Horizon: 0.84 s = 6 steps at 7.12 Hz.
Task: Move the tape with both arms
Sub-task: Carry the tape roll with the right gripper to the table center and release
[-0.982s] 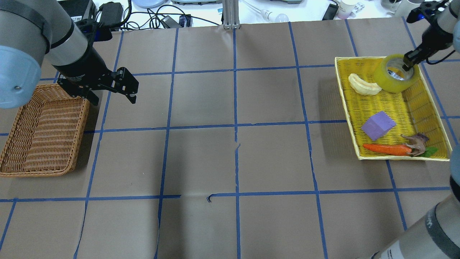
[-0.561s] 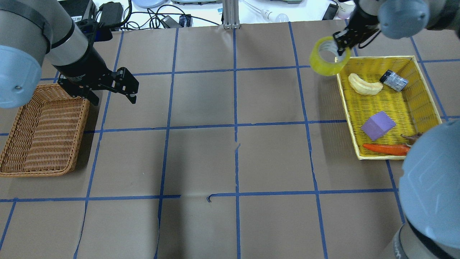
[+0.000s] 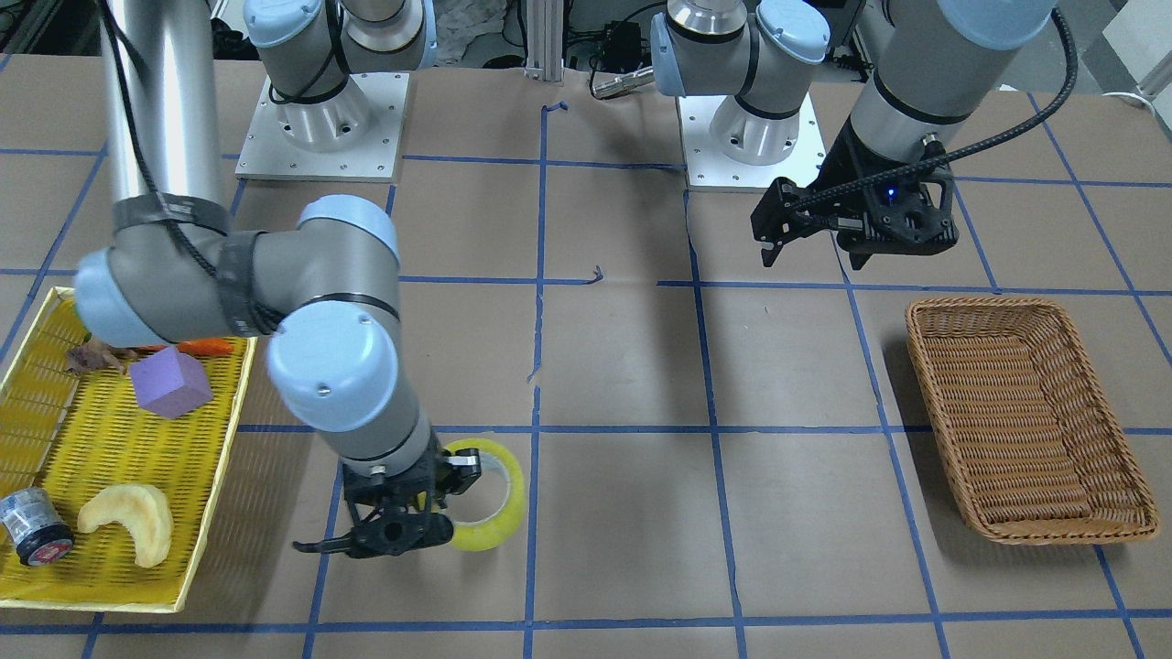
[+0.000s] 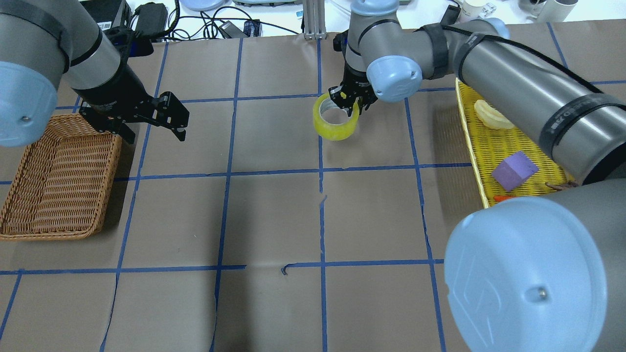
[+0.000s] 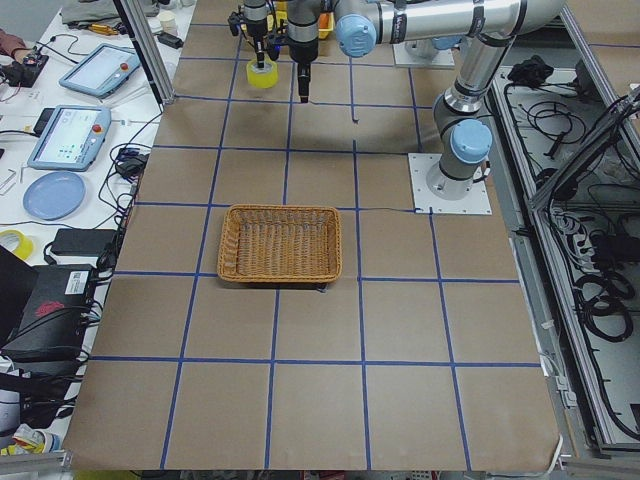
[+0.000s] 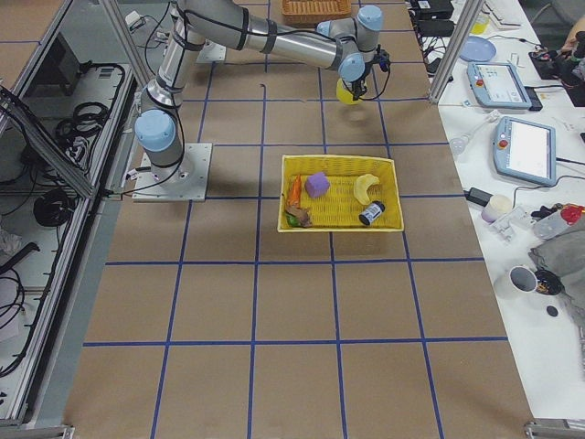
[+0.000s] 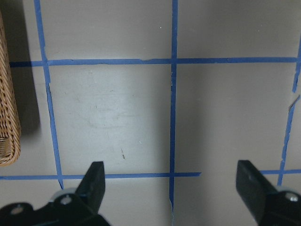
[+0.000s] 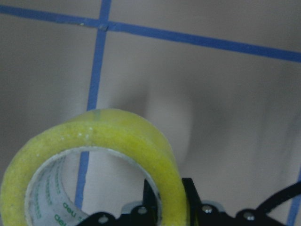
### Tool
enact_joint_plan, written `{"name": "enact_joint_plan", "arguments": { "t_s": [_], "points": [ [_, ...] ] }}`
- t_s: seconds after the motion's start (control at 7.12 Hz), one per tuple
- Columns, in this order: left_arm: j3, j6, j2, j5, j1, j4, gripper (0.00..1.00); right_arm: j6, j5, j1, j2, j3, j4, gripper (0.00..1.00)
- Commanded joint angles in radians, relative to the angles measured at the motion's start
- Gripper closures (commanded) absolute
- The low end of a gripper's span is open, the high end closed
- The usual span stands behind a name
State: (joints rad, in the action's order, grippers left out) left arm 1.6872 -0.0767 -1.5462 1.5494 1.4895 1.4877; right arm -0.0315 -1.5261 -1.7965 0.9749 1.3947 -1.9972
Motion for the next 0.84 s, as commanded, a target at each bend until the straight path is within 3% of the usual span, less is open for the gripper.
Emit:
{"name": "enact_joint_plan", "arguments": {
  "t_s": [0.0,0.28,0.7],
  "points": [
    [0.0,0.0,0.0,0.0,0.0,-0.004,0.0,-0.017,-0.008,-0.073,0.043,0.109,0.024,1.0],
    [0.0,0.0,0.0,0.0,0.0,-0.006,0.0,-0.024,-0.019,-0.118,0.17,0.281,0.06,1.0],
    [0.002,0.0,-0.003,0.0,0.0,-0.015,0.0,-0.134,-0.031,-0.17,0.252,0.541,-0.304,1.0]
  ]
}}
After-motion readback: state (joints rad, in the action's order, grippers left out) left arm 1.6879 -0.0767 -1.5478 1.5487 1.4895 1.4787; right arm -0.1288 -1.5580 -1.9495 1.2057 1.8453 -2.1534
